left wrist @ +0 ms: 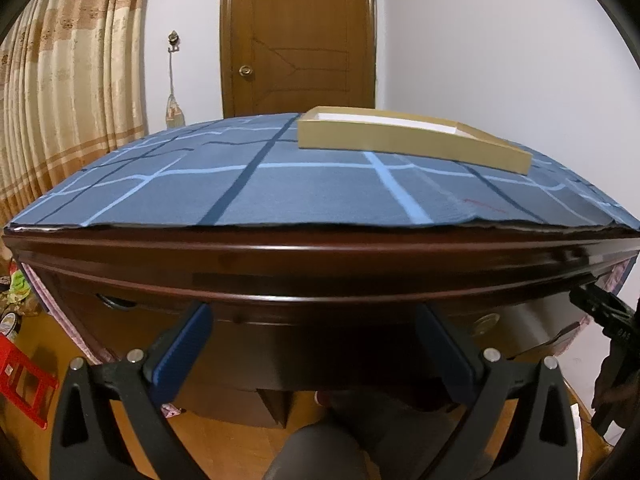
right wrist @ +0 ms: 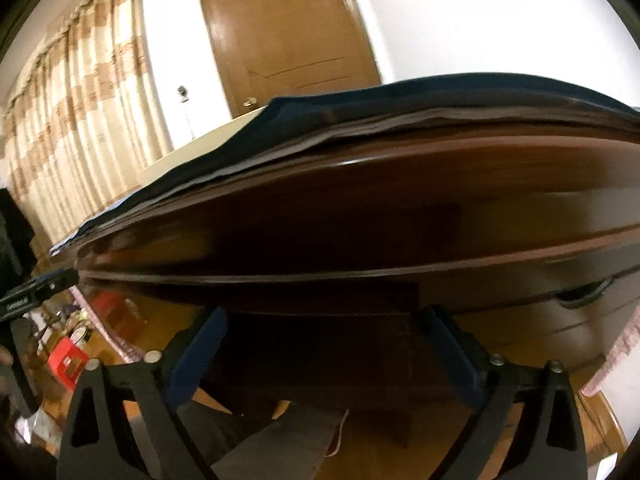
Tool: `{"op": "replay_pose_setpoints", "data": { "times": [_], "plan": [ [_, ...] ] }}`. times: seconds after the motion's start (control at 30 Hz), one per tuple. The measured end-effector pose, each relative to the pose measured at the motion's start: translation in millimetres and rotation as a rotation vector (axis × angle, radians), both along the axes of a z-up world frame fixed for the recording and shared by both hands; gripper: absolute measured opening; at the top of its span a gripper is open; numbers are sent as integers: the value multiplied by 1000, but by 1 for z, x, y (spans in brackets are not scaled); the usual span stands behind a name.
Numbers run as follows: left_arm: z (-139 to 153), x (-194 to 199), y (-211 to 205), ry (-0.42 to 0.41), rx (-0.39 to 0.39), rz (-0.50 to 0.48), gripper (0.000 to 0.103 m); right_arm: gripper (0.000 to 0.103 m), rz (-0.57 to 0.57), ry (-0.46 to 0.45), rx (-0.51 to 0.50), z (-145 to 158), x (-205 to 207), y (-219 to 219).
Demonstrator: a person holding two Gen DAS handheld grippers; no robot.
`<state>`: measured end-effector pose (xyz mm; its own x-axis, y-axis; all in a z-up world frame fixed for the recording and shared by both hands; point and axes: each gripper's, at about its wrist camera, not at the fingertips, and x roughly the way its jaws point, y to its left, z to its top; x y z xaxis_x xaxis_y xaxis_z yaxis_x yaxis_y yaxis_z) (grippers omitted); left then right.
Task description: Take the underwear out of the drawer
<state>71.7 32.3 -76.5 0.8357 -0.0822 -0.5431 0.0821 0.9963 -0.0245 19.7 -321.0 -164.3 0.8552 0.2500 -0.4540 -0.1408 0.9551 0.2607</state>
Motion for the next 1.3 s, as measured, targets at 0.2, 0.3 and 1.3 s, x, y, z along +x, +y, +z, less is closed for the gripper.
{"op": "replay_pose_setpoints", "data": {
  "times": [0.2,0.3,1.3],
  "plan": [
    [-6,4,18,15,0,31,103,95,17,2,22,-3,1,-3],
    [-10,5,27,24,-5,55,103,95,13,9,15,-4,2,1],
    [-21,17,47,54,60,121,102,95,-26,71,5,3,-31,11]
  ]
}}
